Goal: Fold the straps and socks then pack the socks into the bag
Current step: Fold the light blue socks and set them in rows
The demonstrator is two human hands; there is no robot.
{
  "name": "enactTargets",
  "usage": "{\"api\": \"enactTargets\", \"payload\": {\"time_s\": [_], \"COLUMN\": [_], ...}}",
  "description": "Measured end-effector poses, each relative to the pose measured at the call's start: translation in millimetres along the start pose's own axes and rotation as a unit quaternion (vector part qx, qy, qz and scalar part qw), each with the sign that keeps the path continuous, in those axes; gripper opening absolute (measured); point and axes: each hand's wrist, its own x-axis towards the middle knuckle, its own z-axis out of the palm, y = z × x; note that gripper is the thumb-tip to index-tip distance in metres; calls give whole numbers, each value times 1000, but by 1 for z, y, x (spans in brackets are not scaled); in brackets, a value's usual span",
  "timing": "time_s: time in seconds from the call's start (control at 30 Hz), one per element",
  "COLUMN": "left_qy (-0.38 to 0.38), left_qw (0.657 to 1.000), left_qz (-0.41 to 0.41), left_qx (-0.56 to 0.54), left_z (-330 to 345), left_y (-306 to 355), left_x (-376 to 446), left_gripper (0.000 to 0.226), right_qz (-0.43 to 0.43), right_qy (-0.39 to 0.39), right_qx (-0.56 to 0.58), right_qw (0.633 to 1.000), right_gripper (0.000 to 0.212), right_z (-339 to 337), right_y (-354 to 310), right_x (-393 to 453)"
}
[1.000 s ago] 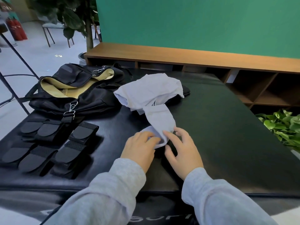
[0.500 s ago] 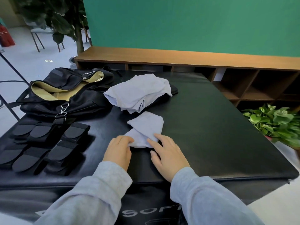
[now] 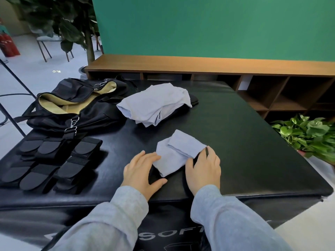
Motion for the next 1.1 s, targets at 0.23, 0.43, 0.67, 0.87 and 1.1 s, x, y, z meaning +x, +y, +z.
{"api": "enactTargets", "payload": {"time_s": [0.23, 0.43, 0.67, 0.87, 1.1], "left_qy": [-12, 11, -11, 71, 114], "left_qw": [999, 998, 997, 997, 992], "left_qz": [-3, 0, 0, 35, 45], "left_qx": [42, 61, 81, 12, -9], "left_z": [3, 6, 8, 14, 14], "left_y": [0, -1, 0, -6, -5], "left_x": [3, 6, 23, 21, 18], "left_gripper": [40, 37, 35, 18, 29], "right_qz": [-64, -232, -217, -116, -337], "right_qy": [14, 57, -91, 49, -30], "right_qx": [33, -51, -64, 108, 57], "right_qw": [997, 970, 970, 986, 939], "right_gripper": [34, 30, 57, 65, 52], "right_z": [-1, 7, -2, -4, 2], "right_y": [2, 3, -2, 0, 11], "right_x": [-3, 2, 17, 12, -16]}}
